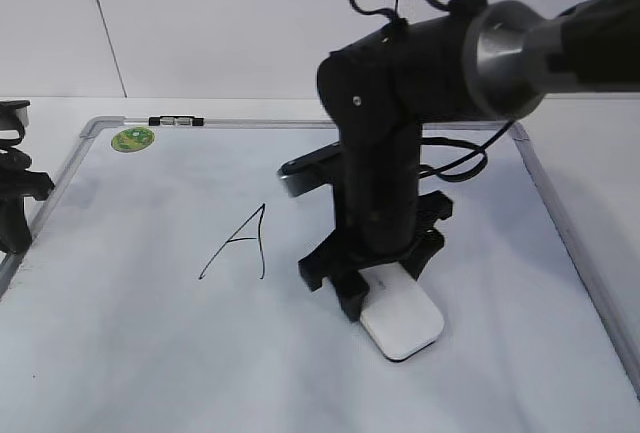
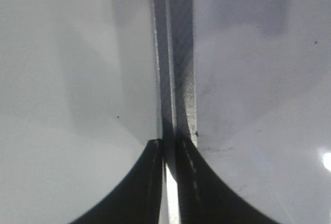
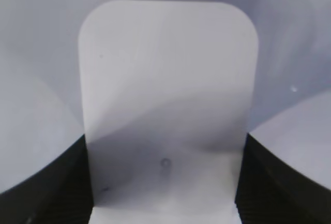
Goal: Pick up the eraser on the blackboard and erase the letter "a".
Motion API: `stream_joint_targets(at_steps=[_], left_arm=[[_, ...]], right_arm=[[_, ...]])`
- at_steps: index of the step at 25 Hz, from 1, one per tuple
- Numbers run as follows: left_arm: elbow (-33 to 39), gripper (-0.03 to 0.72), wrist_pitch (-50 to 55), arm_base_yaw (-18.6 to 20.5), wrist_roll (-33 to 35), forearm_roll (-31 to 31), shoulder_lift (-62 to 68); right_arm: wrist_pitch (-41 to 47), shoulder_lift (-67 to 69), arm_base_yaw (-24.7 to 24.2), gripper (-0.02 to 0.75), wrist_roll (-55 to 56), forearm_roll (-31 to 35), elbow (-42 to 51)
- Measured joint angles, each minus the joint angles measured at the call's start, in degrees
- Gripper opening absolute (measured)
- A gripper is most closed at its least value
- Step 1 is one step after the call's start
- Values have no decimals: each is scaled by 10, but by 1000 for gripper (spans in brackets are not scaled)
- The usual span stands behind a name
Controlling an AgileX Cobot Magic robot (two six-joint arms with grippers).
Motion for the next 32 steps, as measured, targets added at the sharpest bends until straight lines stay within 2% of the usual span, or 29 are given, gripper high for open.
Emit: stream_joint_targets(at_steps=[7,12,19,27,32], left_arm=[[0,61,0,0,0,0,0],[0,61,0,0,0,0,0],[0,62,0,0,0,0,0],[0,64,0,0,0,0,0],[0,65,0,0,0,0,0]], right_arm=[[7,0,-84,559,0,-17,-1],[10,0,-98,559,0,-14,-1],[18,0,-54,559,-6,-29,-2],[25,0,55,559,-15,-11,-2],[27,0,70,559,-16,-13,-1]])
